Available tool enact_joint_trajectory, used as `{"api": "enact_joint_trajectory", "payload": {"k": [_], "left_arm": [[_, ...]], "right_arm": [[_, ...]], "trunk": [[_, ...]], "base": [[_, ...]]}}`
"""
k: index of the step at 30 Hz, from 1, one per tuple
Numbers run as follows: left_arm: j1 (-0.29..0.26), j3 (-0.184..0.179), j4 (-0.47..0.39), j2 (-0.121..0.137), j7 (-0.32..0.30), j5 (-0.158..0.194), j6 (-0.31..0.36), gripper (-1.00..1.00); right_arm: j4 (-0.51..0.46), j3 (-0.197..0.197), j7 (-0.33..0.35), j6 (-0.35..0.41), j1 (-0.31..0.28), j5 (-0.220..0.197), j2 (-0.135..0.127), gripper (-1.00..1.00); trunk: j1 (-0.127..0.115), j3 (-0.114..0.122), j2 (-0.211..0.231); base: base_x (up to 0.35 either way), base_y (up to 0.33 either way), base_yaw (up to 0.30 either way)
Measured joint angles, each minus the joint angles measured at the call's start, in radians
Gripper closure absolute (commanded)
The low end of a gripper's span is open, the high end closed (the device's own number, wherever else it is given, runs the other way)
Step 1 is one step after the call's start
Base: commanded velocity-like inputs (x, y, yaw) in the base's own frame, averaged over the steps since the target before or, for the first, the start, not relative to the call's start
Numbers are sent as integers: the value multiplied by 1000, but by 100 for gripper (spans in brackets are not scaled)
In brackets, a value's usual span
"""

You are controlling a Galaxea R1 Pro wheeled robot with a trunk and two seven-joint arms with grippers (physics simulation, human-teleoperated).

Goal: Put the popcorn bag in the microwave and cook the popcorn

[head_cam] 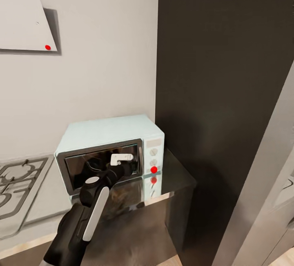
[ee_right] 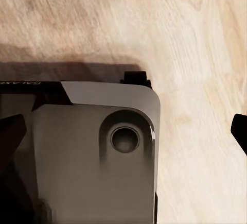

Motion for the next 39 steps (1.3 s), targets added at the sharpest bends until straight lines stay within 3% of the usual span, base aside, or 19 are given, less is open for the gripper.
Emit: {"api": "enact_joint_trajectory", "payload": {"k": [3, 10, 15, 18, 23, 26, 29, 31, 34, 36, 39], "left_arm": [[-44, 0, 60, -1, 10, 9, -10, -100], [-45, -2, 61, -2, 13, 6, -9, -100], [-45, -52, 63, -3, 14, 7, -9, -100], [-45, -59, 64, -12, 15, 10, -7, -100], [-44, -60, 64, -18, 15, 11, 46, -100], [-42, -64, 71, -34, 15, 50, 54, -100], [-39, -93, 112, -40, 15, 97, 56, -100], [-39, -101, 206, -39, 14, 110, 53, -100], [-38, -104, 511, -40, 13, 112, -11, -100], [-38, -103, 683, -40, 13, 118, -127, -100], [-38, -98, 1008, -38, 9, 163, -380, -100]], "right_arm": [[0, 0, 0, 0, 0, 0, 0, -100], [0, 0, 1, -2, 0, 0, -6, -100], [0, 0, 0, -4, 0, 0, -9, -100], [0, 0, 0, -4, 0, 0, -9, -100], [0, 0, 0, -4, 0, 0, -9, -100], [0, 0, 1, -4, 0, 0, -9, -100], [0, 0, 0, -3, 0, 0, -10, -100], [0, 0, 1, -3, 0, 0, -10, -100], [0, 0, 1, -3, 0, 0, -10, -100], [0, 0, 1, -3, 0, 0, -10, -100], [0, 0, 0, -3, 0, 0, -10, -100]], "trunk": [[1, 0, 1], [1, 0, 0], [1, 0, 1], [1, 0, 1], [1, 0, 1], [1, 0, 1], [1, 0, 1], [1, 0, 1], [1, 0, 1], [1, 0, 1], [1, 0, 0]], "base": [[-251, 0, 0], [-337, 0, 0], [-344, 0, 0], [-344, 0, 0], [-345, 0, 0], [-345, 0, 0], [-345, 0, 0], [-345, 0, 0], [-341, 0, 0], [-283, 0, 0], [-133, 0, 0]]}}
